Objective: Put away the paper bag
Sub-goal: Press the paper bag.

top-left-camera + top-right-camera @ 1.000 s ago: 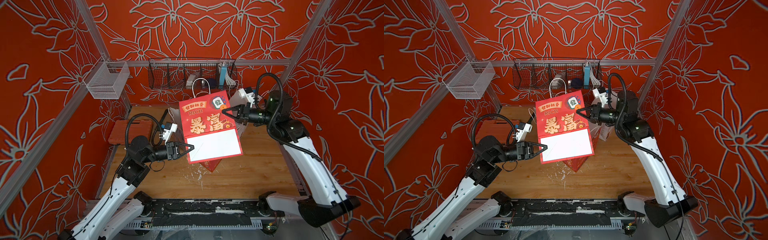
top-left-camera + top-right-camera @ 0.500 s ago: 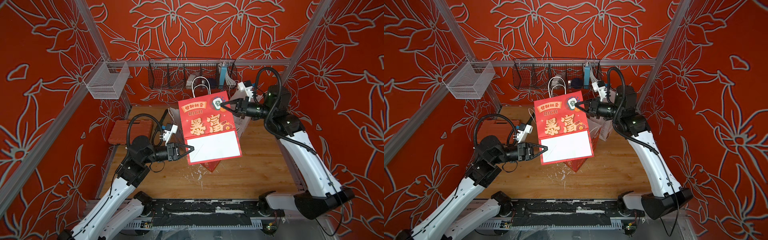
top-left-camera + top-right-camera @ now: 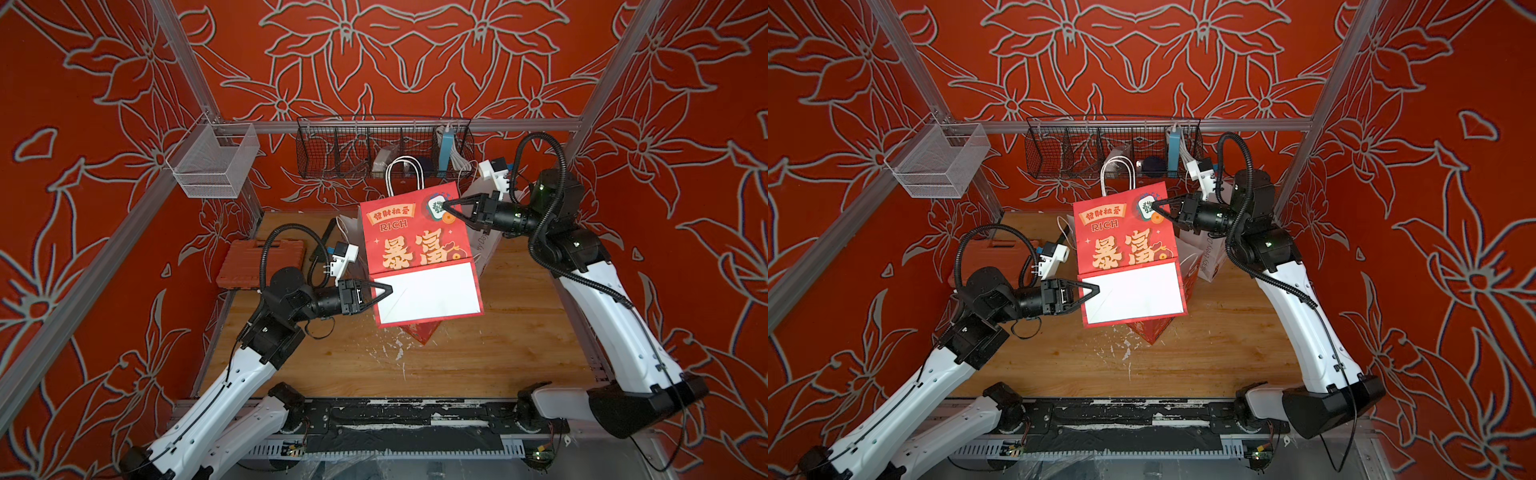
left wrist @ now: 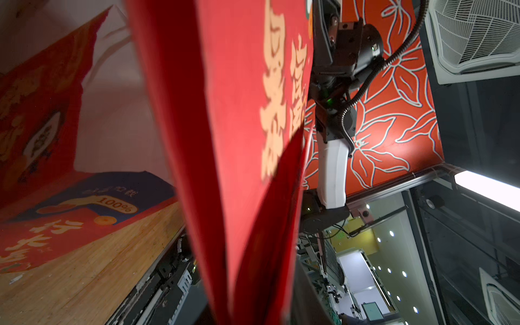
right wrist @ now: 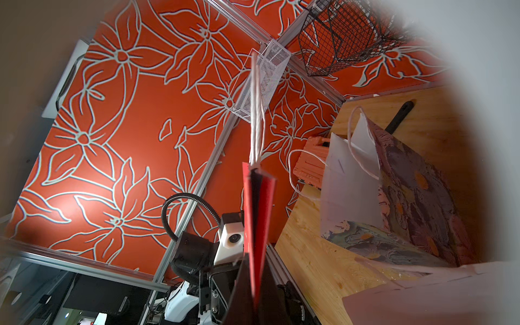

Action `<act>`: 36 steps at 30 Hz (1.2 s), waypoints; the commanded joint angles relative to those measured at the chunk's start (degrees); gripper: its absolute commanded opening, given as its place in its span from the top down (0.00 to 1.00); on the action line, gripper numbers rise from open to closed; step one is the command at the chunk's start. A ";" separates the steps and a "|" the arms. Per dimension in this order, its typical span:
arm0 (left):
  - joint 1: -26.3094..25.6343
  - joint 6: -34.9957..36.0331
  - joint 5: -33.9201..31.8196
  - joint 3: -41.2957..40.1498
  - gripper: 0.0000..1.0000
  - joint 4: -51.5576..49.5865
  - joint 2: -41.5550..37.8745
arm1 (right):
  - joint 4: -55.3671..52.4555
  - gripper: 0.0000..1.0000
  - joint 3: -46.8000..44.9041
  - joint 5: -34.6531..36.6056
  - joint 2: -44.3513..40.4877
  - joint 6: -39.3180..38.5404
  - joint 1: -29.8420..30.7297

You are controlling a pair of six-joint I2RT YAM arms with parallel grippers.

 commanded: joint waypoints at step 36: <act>-1.82 6.18 -3.11 5.86 1.00 18.59 7.71 | -7.93 0.65 -12.08 -2.03 -14.96 -20.65 3.66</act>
